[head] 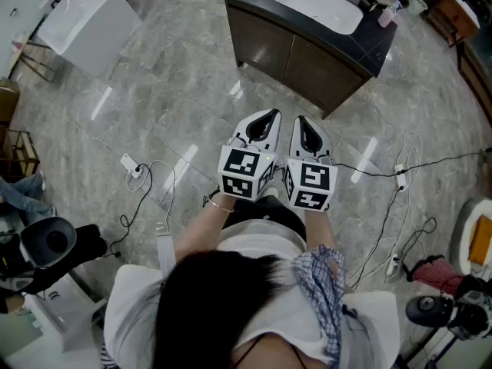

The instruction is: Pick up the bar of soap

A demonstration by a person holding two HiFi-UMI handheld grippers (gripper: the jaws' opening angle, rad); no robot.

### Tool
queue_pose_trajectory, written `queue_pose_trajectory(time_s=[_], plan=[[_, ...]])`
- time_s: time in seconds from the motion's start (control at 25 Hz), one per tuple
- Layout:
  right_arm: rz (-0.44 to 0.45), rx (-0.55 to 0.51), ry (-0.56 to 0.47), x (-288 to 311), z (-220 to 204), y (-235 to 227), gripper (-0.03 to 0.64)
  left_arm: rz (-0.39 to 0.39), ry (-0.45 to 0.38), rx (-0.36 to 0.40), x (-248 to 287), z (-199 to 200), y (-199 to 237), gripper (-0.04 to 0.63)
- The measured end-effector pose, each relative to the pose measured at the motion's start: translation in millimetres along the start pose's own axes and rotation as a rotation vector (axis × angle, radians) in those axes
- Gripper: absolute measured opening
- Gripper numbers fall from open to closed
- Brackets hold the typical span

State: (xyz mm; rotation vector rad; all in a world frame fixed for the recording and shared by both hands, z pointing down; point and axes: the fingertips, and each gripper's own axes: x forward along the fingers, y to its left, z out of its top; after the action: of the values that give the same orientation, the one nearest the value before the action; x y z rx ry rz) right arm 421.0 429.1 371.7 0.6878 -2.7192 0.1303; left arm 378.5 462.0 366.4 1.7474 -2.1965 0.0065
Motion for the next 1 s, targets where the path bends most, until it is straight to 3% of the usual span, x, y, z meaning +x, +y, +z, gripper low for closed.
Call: queue_pose_trajectory(time_s=[1.0], plan=[[0.063, 0.033, 0.011, 13.8, -9.5, -30.1, 0.015, 0.056, 0.019, -0.016, 30.9, -13.0, -14.6, 0.011]])
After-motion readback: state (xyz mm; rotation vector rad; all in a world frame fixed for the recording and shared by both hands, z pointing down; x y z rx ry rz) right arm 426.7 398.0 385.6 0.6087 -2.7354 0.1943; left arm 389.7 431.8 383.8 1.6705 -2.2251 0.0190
